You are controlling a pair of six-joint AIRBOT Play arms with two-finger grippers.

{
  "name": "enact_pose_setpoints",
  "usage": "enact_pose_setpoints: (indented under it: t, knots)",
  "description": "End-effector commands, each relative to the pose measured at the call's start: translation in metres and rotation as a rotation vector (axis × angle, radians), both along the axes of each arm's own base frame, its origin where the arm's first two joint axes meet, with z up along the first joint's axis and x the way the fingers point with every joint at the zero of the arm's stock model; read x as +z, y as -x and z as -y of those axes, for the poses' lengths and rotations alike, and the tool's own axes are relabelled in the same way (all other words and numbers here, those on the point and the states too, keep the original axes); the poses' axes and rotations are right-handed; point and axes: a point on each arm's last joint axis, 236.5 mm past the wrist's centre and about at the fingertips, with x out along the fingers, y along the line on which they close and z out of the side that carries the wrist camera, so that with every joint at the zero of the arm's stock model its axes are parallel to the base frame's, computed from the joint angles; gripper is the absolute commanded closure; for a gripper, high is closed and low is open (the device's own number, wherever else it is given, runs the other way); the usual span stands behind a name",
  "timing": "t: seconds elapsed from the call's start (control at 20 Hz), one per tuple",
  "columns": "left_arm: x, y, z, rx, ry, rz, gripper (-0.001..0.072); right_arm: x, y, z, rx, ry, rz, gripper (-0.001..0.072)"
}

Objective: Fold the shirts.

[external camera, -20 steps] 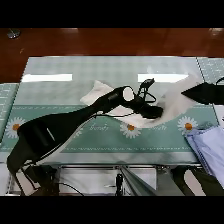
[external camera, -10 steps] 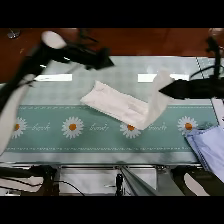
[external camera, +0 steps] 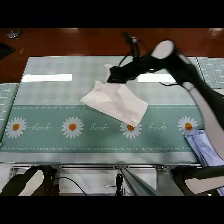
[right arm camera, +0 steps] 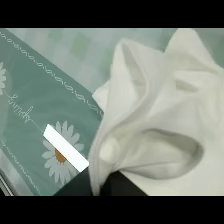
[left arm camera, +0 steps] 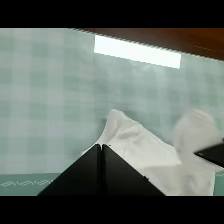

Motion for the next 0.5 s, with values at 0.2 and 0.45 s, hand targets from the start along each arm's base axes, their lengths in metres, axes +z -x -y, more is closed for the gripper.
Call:
enact_pose_setpoints:
  t: [0.2, 0.45]
  knots:
    - [-0.043, 0.087, 0.023, 0.034, 0.054, 0.034, 0.0681, -0.07, -0.019, -0.08, -0.007, -0.099, -0.154, 0.0278]
    - [-0.095, 0.066, 0.02, 0.077, 0.158, -0.039, 0.0681, -0.041, 0.0, -0.004, 0.131, 0.088, -0.128, 0.0084]
